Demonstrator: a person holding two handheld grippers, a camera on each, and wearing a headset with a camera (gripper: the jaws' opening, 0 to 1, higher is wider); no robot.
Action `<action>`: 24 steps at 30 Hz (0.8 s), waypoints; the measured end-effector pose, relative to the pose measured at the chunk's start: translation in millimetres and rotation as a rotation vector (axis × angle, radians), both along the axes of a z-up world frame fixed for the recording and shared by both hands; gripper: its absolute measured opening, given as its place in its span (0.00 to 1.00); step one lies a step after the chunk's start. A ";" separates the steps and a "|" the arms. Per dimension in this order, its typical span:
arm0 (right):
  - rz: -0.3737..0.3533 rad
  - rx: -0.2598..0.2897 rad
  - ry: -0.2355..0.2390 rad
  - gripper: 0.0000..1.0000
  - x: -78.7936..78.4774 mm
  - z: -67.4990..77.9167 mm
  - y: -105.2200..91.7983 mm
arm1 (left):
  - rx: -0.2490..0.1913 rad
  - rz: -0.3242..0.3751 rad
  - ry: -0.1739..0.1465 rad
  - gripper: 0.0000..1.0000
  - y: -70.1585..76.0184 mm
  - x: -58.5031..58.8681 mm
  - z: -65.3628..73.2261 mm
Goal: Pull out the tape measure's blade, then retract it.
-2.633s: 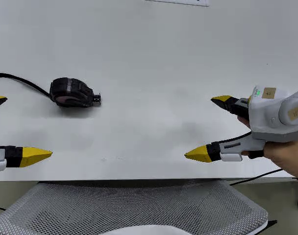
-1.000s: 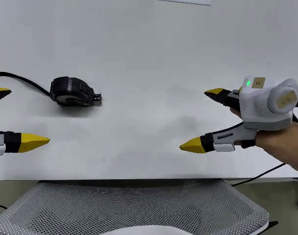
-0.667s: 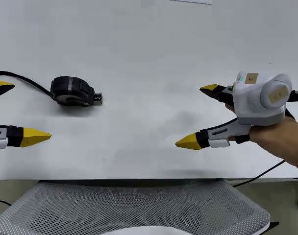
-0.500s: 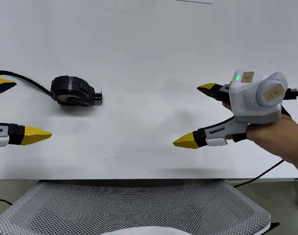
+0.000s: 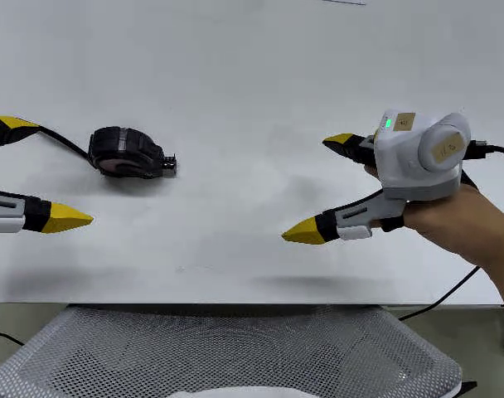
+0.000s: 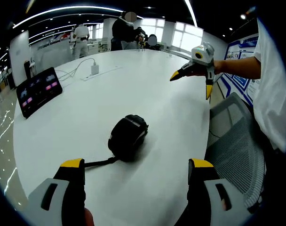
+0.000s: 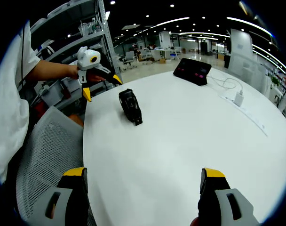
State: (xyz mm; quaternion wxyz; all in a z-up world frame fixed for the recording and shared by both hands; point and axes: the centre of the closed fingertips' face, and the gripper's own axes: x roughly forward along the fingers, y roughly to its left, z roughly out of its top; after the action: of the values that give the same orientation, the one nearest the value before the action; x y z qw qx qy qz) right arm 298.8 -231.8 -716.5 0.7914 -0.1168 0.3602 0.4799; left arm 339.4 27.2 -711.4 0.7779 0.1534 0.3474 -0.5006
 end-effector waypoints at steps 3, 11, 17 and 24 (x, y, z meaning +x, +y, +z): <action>0.013 -0.003 -0.002 0.99 1.9 -1.1 4.5 | 0.015 -0.021 -0.001 0.88 -1.7 2.3 -2.6; 0.045 -0.006 -0.001 0.99 7.3 -4.3 15.3 | 0.045 -0.055 0.000 0.87 -6.4 7.0 -9.0; 0.064 -0.005 -0.002 0.99 12.5 -6.3 21.8 | 0.070 -0.093 0.000 0.85 -9.0 11.4 -15.0; 0.080 -0.001 0.000 0.99 16.8 -8.5 27.1 | 0.081 -0.119 0.003 0.85 -14.6 20.1 -18.3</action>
State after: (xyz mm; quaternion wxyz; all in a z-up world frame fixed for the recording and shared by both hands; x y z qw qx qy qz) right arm 315.6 -204.6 -725.0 0.7715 -0.1315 0.3557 0.5108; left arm 359.5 12.6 -729.7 0.7395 0.2044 0.3588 -0.5317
